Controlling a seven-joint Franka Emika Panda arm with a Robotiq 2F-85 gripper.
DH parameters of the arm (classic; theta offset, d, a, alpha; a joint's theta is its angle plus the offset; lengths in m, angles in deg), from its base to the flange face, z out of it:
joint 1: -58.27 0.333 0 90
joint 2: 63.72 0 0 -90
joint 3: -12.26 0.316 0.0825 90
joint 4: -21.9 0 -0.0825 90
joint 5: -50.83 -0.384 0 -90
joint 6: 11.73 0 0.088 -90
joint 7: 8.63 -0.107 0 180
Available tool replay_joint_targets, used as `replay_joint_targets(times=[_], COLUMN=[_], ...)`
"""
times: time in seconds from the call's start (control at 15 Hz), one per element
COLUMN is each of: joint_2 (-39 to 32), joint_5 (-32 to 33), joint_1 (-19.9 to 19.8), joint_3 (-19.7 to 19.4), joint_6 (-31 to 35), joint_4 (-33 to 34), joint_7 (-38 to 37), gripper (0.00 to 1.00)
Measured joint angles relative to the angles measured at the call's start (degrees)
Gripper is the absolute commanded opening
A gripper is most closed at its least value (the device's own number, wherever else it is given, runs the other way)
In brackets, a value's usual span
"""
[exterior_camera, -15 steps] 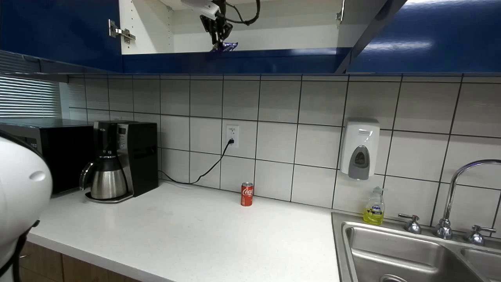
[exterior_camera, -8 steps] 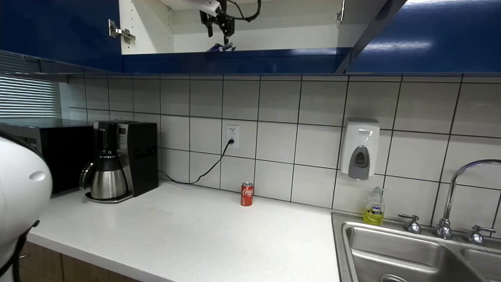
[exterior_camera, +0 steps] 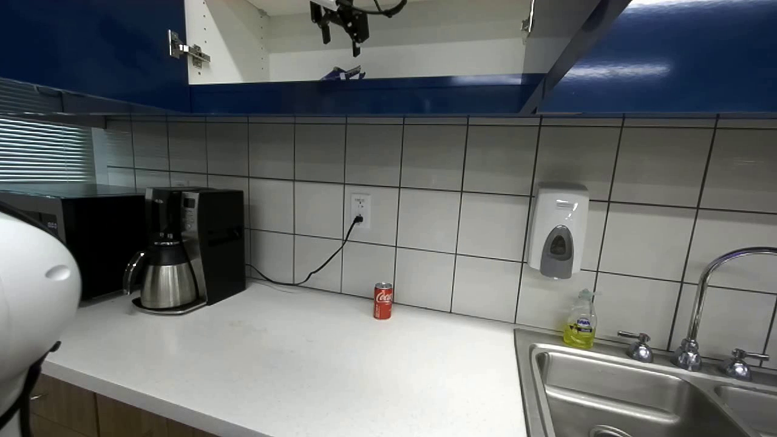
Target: Put the blue packet in the cabinet
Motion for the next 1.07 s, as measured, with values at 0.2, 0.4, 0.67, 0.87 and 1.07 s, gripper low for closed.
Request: replay_joint_targets(times=[0.2, 0.4, 0.67, 0.87, 1.07], joint_2=[2.2, 5.0, 8.7, 11.6, 14.8], joint_5=[3.8, 6.6, 7.9, 8.2, 8.4], joint_1=[0.0, 0.1, 0.3, 0.6, 1.0], joint_3=[-0.1, -0.1, 0.0, 0.3, 0.4], joint_6=[-3.0, -7.8, -14.7, -17.6, -18.7], joint_4=[-0.5, -1.6, -3.8, -6.9, -11.5], joint_7=[-0.4, -0.7, -0.7, -0.7, -0.6], gripper=[1.00, 1.00, 1.00, 1.00, 1.00])
